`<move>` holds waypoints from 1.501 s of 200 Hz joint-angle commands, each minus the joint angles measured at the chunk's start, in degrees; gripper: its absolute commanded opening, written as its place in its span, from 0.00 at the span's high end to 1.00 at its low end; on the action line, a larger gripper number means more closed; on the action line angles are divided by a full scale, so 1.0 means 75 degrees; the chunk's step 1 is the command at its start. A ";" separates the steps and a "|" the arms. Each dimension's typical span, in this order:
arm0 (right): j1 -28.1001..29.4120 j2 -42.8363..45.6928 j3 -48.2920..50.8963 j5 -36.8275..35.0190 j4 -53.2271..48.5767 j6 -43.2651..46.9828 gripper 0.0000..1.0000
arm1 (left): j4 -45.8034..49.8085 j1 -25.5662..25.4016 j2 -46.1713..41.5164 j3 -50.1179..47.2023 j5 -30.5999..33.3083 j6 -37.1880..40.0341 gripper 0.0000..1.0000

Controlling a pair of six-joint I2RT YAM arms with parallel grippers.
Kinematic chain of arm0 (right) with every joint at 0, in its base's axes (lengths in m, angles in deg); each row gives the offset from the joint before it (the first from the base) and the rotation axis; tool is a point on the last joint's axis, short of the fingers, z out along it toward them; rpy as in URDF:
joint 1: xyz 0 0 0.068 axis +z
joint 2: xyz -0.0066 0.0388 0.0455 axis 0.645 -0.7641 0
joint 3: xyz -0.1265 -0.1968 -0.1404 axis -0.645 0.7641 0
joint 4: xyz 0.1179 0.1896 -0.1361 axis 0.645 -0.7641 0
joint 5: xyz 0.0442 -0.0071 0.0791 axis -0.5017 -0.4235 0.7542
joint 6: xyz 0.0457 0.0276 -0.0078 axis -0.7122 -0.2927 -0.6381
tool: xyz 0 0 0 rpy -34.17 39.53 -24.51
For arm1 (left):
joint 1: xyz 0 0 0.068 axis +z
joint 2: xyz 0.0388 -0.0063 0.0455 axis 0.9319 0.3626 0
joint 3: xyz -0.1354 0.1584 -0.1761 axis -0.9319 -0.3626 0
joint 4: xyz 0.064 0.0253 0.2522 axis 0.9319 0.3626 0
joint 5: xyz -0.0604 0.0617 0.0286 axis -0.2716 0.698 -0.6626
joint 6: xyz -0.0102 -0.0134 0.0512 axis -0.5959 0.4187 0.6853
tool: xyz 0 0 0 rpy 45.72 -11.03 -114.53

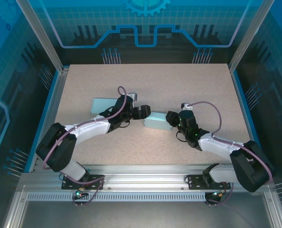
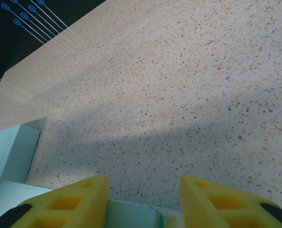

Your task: Fold the paper box

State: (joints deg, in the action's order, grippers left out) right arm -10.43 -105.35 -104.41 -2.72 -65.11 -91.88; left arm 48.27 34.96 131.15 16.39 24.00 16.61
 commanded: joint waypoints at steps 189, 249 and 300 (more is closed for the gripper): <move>0.0181 -0.0635 0.0292 -0.0018 -0.1079 0.0431 0.57 | -0.3055 0.0455 0.1669 -0.2704 -0.1523 -0.1930 0.65; 0.0192 -0.0796 -0.0093 0.0762 -0.1463 0.0761 0.49 | -0.2627 0.0367 0.1186 -0.2480 -0.1218 -0.1607 0.65; -0.0213 -0.0194 -0.1449 0.1124 -0.3141 0.1565 0.39 | -0.1925 0.0313 0.0458 -0.2096 -0.0868 -0.1104 0.60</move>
State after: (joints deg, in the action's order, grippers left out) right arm -10.61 -107.89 -111.88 0.40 -75.58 -85.35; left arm 18.28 37.98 134.52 0.81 14.80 4.15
